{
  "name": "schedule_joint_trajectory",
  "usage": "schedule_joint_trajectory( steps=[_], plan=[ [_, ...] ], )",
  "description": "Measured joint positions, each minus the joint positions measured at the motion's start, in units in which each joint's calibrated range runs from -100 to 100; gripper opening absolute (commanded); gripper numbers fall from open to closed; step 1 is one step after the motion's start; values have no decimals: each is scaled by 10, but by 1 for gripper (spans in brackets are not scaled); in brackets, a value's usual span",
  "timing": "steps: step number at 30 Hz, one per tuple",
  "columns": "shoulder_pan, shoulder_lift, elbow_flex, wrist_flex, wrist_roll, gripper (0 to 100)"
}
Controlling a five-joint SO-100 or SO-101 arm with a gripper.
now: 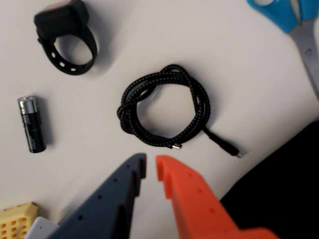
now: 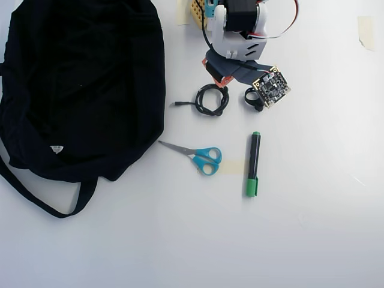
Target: Put the cable into the black bag
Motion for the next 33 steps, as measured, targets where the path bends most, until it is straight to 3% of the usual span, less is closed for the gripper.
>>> schedule_joint_trajectory(
  steps=[5, 12, 28, 33],
  plan=[
    [0, 0, 0, 0, 12, 4],
    [1, 0, 0, 0, 12, 19],
    [48, 54, 6, 0, 10, 21],
    [51, 81, 6, -15, 10, 28]
  ],
)
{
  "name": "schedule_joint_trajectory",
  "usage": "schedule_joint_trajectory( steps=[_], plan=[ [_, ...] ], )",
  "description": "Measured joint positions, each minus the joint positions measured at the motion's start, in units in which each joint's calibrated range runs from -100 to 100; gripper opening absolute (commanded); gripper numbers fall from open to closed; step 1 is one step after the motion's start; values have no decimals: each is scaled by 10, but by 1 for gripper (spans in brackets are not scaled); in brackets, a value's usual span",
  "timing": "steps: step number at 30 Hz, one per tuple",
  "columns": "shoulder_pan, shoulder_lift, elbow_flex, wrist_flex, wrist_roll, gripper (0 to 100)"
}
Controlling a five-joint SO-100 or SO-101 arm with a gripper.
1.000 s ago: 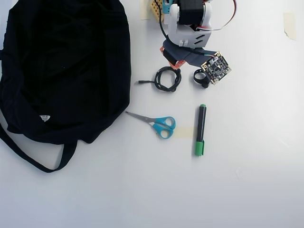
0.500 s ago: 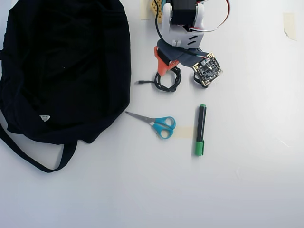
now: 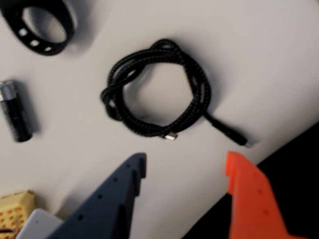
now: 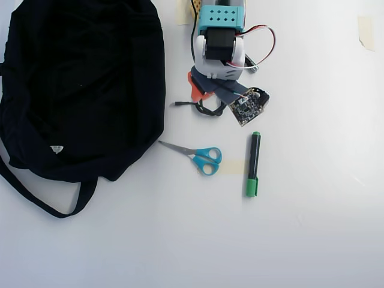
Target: Put the cable into the black bag
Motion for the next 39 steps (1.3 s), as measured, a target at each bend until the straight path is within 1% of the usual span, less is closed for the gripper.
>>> schedule_joint_trajectory(
  steps=[4, 12, 18, 29, 39],
  plan=[
    [2, 14, 0, -21, 0, 32],
    [1, 73, 0, -31, 0, 32],
    [-1, 87, 6, -62, 0, 32],
    [-12, 87, 113, -149, 2, 32],
    [-12, 87, 175, -199, 2, 32]
  ],
)
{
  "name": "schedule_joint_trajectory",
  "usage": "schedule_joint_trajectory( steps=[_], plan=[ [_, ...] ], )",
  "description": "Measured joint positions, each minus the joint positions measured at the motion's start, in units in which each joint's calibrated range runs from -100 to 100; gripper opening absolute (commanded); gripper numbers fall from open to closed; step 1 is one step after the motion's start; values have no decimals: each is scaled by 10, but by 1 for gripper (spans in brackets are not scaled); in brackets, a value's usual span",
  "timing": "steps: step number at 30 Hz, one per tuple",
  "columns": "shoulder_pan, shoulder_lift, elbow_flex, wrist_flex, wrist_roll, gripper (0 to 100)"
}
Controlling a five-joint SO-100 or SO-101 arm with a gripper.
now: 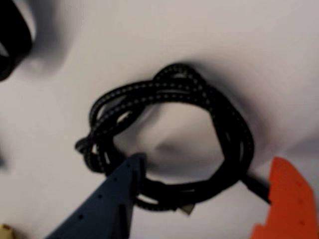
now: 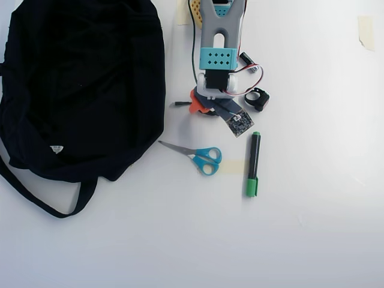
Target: Put the cable into the black bag
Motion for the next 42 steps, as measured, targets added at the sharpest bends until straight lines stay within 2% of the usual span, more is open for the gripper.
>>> schedule_joint_trajectory(
  steps=[31, 37, 42],
  plan=[
    [4, -1, 14, -16, 0, 31],
    [6, -2, 14, -17, 0, 18],
    [11, -2, 13, -21, 0, 12]
  ],
)
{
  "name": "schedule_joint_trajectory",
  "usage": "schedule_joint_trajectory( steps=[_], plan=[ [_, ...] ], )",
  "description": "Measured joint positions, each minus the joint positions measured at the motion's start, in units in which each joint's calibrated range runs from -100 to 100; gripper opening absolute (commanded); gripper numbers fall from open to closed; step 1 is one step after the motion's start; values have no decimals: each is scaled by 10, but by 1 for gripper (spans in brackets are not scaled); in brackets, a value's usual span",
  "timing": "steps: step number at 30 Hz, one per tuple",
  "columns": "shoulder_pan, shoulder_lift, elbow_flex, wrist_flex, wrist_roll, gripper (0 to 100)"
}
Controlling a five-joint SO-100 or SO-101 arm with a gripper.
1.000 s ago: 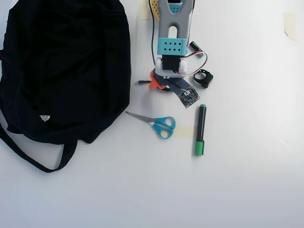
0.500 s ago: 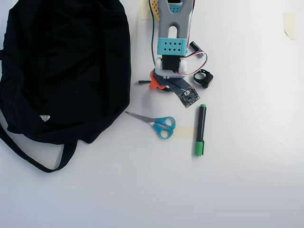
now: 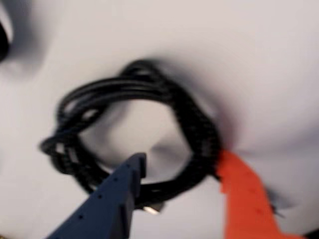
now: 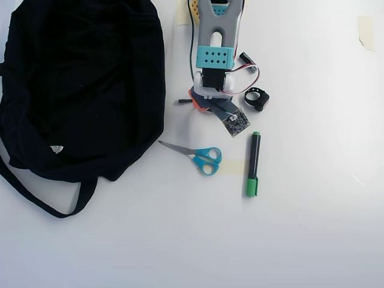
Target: Put the cable into the black bag
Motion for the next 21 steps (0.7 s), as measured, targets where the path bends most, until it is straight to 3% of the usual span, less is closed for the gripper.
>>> schedule_joint_trajectory(
  steps=[11, 21],
  plan=[
    [-2, 1, 2, 0, 0, 2],
    [-5, 1, 2, 0, 1, 2]
  ],
)
